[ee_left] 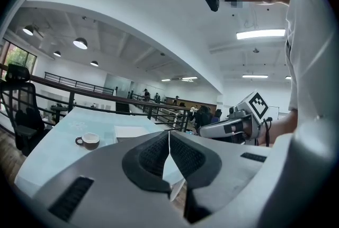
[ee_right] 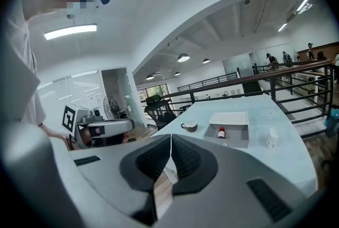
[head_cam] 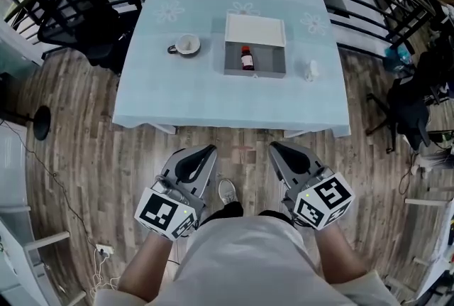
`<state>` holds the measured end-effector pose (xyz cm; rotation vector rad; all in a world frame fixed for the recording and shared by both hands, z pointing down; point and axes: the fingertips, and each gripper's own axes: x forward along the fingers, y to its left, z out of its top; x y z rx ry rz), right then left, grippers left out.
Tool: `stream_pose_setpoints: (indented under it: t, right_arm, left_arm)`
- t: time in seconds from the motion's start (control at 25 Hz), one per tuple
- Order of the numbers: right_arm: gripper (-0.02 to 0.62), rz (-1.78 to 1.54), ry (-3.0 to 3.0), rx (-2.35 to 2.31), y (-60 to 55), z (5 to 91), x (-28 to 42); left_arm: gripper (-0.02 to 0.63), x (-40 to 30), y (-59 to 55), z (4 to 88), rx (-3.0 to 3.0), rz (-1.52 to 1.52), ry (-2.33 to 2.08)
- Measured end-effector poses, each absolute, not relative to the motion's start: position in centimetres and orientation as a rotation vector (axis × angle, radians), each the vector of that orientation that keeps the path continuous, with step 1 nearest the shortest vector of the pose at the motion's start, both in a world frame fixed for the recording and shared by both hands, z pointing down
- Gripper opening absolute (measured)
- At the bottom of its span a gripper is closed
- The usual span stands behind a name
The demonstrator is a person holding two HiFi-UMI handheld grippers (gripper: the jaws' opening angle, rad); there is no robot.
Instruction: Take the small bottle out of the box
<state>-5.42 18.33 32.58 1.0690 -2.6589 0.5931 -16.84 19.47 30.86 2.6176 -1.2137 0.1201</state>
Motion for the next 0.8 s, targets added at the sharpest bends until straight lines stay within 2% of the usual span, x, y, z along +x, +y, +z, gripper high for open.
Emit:
stream_pose_setpoints:
  t: [0.4,0.8]
  right_arm:
    - [0.023,0.576,-2.648,1.099,15.6,32.5,-7.2]
    - [0.023,0.600,-2.647,1.117,12.6,33.1,-6.1]
  left_arm:
    - [0.023,-18.6,16.8,30.8,2.638,0.118,-1.189]
    - [0.023,-17.8,13.9,31.6,2.626,0.137,-1.186]
